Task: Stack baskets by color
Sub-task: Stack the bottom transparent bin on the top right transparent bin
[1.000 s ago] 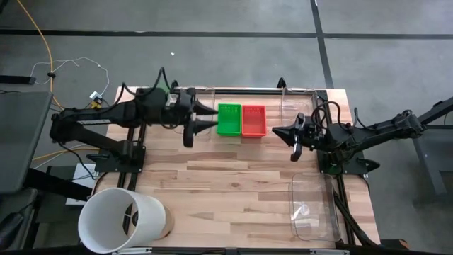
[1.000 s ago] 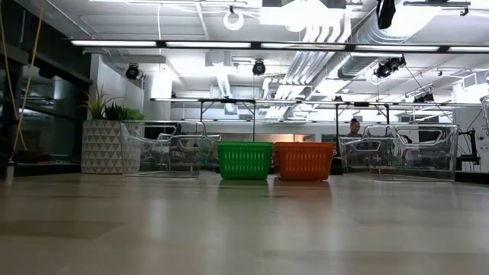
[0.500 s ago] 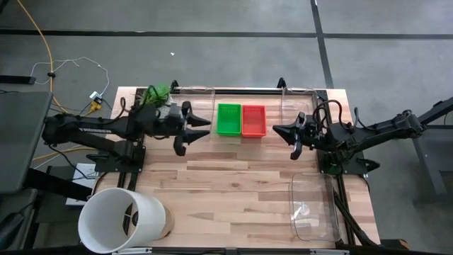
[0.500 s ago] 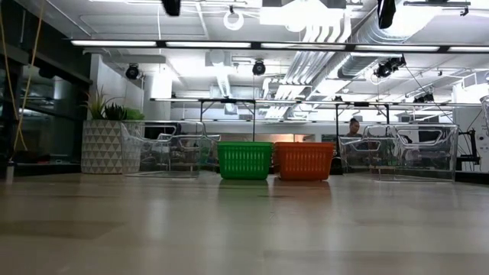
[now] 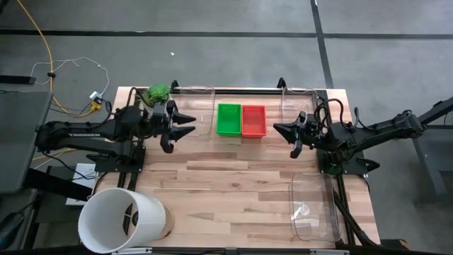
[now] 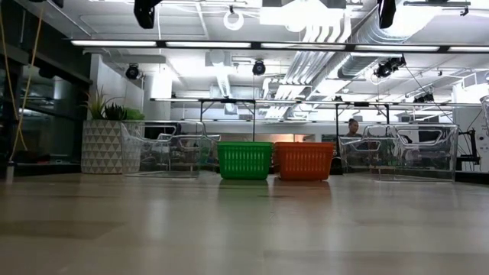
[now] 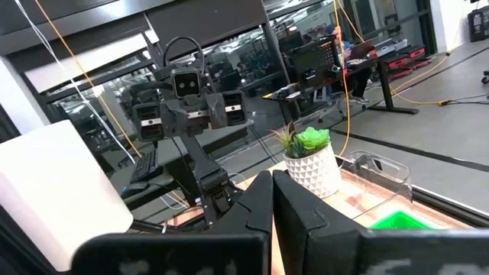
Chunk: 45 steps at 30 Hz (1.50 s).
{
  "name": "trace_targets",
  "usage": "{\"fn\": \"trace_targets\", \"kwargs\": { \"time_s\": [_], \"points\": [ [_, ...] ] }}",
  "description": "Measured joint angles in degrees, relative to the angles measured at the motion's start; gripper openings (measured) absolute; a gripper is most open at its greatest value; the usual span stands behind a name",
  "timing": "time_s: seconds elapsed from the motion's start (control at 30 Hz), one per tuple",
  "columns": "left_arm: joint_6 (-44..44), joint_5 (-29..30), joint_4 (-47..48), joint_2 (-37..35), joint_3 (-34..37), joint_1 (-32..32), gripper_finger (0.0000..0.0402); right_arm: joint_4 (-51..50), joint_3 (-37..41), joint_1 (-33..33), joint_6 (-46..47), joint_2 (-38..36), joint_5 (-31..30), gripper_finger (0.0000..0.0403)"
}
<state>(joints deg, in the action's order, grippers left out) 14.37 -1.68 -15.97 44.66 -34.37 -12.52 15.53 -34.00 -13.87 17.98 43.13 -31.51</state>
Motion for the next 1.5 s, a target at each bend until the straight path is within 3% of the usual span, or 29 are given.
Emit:
{"fn": "trace_targets", "kwargs": {
  "time_s": [0.27,0.5,0.73,0.93,1.07,1.23,1.5],
  "points": [
    [0.0,0.0,1.6,1.7,0.1,-0.3,0.0165,0.0,0.0,0.0,0.4,0.0,-0.2,0.0],
    [0.0,0.0,1.6,2.4,0.1,-0.2,0.0165,-1.9,-0.1,0.0,10.2,0.0,3.5,0.0033],
    [0.0,0.0,1.6,2.4,0.1,-0.2,0.0165,-30.4,-7.8,-1.8,31.3,2.1,23.9,0.0104],
    [0.0,0.0,1.6,2.4,0.1,-0.2,0.0165,-32.0,-17.1,-4.8,28.9,9.5,26.0,0.0125],
    [0.0,0.0,1.6,2.4,0.1,-0.2,0.0165,-47.2,-26.6,-5.1,30.0,16.4,28.6,0.0126],
    [0.5,0.0,1.6,2.4,0.0,-0.2,0.0165,-65.9,-32.9,-8.3,45.9,24.2,29.9,0.0126],
    [0.5,0.0,1.6,2.4,0.0,-0.2,0.0165,-71.4,-29.5,-18.6,73.8,33.0,34.8,0.0126]
  ]
}}
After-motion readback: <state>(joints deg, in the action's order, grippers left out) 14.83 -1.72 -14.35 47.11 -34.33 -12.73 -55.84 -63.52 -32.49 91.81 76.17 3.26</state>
